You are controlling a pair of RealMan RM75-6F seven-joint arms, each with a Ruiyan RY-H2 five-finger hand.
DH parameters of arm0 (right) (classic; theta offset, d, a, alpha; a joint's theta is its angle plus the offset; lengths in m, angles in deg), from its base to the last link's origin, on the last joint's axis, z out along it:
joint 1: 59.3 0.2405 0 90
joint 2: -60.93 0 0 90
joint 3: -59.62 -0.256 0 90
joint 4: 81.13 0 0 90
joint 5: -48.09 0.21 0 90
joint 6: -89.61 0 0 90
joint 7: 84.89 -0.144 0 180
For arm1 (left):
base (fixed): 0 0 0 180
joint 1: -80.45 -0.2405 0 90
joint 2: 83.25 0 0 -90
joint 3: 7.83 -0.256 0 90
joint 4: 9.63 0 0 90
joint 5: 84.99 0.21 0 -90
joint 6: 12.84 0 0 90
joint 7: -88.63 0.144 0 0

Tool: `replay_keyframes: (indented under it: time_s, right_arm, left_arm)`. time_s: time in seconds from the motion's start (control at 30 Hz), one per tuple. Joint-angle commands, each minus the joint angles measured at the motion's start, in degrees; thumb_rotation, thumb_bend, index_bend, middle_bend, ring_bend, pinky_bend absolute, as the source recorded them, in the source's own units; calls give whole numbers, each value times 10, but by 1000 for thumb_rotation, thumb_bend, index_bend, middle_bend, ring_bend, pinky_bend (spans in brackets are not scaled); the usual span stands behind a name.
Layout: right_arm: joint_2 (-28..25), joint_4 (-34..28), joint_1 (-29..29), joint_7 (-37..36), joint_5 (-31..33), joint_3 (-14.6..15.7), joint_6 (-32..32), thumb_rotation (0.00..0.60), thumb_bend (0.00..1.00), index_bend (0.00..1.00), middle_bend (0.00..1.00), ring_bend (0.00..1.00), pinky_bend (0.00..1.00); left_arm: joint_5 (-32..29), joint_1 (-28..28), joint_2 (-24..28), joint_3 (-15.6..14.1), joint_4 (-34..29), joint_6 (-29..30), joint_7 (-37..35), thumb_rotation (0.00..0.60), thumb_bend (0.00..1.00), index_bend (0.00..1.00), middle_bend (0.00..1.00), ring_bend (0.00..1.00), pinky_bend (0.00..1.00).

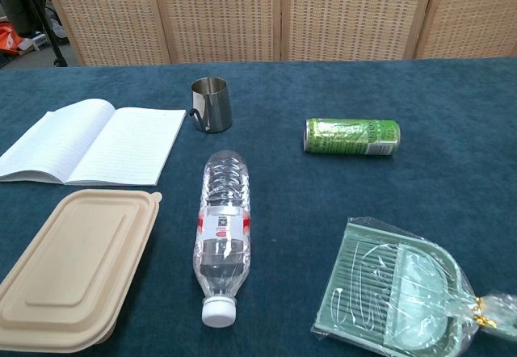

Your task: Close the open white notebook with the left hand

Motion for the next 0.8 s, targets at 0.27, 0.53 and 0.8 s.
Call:
replay_keyframes:
  time_s: [0.27, 0.53, 0.8]
  right_arm:
    - [4, 4, 2, 2, 6, -2, 5, 600, 0, 0, 0, 0, 0]
    - [4, 1, 2, 3, 2, 0, 3, 600, 0, 0, 0, 0, 0]
    - [2, 1, 1, -4, 1, -1, 0, 600, 0, 0, 0, 0, 0]
  left_arm:
    - [-22, 14, -8, 14, 12, -21, -5, 600, 34, 0, 0, 0, 0]
    - [-42, 54, -26, 39, 56, -68, 1, 600, 29, 0, 0, 0, 0]
    - [-83, 108, -64, 57, 128, -159, 8, 600, 31, 0, 0, 0, 0]
